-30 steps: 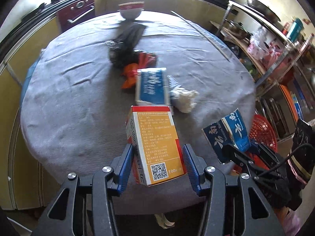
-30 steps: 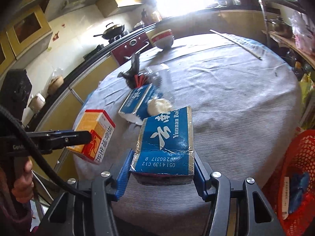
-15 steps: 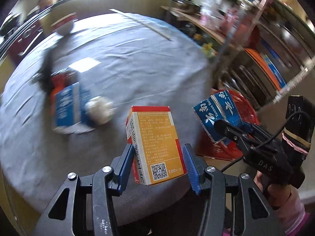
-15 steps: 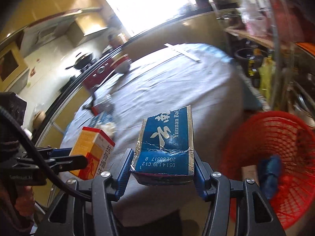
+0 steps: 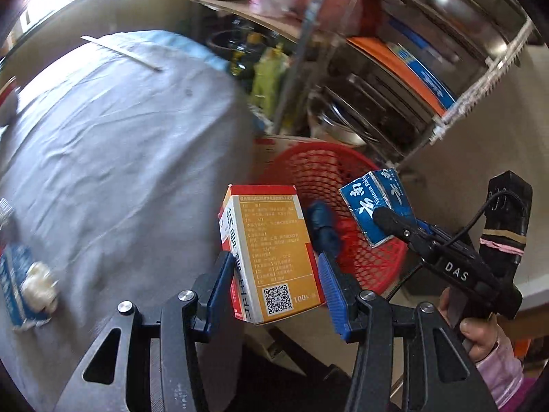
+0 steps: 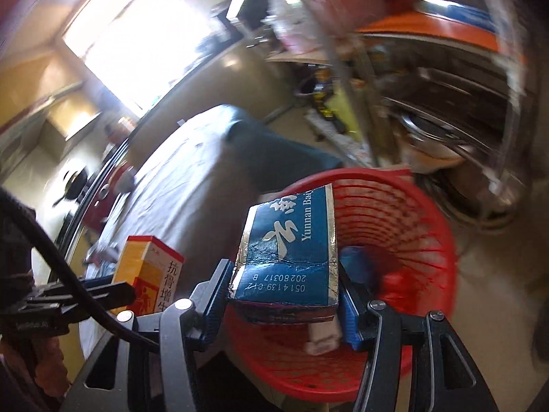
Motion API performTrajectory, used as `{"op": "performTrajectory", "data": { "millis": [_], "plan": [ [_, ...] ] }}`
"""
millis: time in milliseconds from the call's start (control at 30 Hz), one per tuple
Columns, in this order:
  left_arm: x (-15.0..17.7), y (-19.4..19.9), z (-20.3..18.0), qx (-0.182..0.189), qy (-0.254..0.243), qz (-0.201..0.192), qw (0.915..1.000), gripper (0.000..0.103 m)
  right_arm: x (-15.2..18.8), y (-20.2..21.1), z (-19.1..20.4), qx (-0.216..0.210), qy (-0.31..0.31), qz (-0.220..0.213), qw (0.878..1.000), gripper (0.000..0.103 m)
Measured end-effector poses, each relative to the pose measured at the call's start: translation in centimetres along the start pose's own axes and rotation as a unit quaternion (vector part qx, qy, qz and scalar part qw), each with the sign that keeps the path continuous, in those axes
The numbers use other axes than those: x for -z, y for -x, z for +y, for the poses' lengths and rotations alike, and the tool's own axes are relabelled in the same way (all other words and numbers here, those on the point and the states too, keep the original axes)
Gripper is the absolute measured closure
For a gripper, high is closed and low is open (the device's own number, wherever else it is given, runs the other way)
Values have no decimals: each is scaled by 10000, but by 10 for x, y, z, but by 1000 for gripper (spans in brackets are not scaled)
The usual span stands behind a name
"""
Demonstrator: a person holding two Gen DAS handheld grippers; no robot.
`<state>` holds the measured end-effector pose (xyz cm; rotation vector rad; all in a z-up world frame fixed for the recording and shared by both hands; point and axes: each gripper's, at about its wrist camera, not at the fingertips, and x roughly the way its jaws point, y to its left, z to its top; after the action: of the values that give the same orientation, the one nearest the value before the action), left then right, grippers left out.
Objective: Collect trash
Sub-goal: 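Open the right tool over the basket while the left drops the medicine box in, then grasp the blue toothpaste box with the left tool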
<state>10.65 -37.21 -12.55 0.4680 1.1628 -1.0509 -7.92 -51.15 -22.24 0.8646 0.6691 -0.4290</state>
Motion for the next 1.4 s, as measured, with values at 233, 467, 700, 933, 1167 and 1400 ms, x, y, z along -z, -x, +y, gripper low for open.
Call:
{"op": "performTrajectory", "data": {
  "millis": [233, 467, 700, 933, 1167, 1400],
  "plan": [
    [-25, -25, -40, 192, -368, 207, 9989, 46, -8, 11, -42, 75, -627, -22, 9980, 36],
    [-19, -20, -39, 159, -398, 239, 9988, 41, -16, 27, -52, -38, -706, -337, 9969, 35],
    [11, 11, -1, -258, -5, 92, 9996, 41, -12, 16, -20, -235, -354, -206, 9989, 35],
    [59, 70, 67, -839, 820, -470, 9920, 41, 0, -2, 29, -458, 157, 92, 9988, 35],
    [118, 121, 162, -1468, 2168, -1030, 9596, 35, 20, -23, 81, -645, 627, 429, 9950, 35],
    [135, 126, 229, -1591, 2916, -1114, 9366, 35, 43, -36, 133, -797, 1207, 740, 9867, 35]
  ]
}}
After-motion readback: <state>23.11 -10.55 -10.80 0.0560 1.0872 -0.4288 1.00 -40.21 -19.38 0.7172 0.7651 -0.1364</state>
